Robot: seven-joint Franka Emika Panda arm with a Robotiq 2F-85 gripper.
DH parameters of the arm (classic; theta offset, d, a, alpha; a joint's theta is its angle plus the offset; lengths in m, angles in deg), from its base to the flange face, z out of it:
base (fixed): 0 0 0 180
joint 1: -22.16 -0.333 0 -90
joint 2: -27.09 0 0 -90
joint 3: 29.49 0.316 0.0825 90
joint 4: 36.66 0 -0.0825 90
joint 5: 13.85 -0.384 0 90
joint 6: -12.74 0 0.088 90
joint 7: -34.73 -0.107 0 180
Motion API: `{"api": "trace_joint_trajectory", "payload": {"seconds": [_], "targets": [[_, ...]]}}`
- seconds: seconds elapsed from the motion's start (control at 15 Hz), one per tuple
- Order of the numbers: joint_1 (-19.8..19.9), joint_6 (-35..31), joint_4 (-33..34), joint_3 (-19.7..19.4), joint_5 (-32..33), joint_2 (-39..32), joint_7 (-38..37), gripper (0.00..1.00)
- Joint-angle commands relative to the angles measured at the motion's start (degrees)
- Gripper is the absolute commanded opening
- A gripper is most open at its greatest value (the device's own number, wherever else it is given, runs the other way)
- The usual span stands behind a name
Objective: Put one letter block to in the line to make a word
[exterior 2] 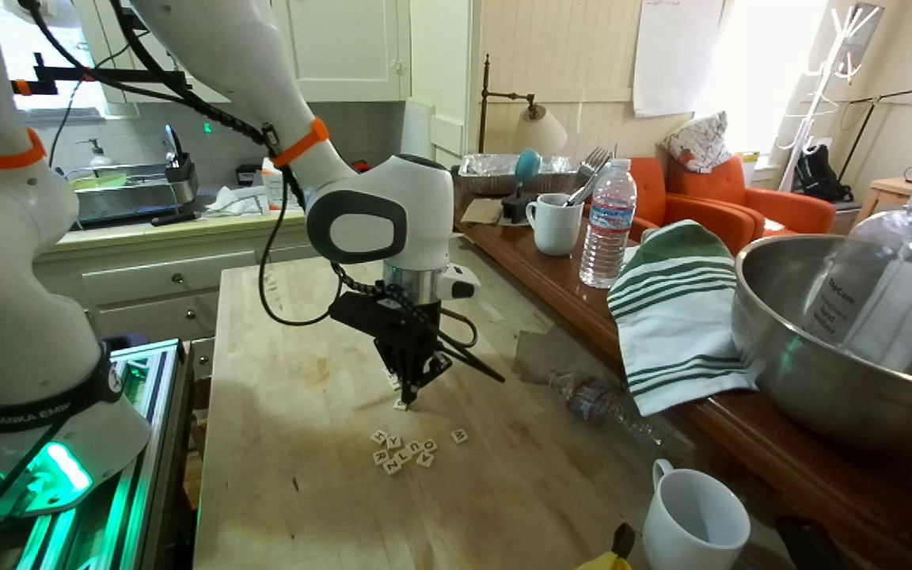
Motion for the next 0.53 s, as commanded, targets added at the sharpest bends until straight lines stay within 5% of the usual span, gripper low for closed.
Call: {"api": "trace_joint_trajectory", "payload": {"seconds": [0.0, 0.47], "targets": [[0.3, 0.1, -1.7, 0.4, -3.3, 4.1, 1.7, 0.00], [-0.6, 2.1, -0.8, -1.2, -1.7, 5.1, -14.6, 0.00]]}}
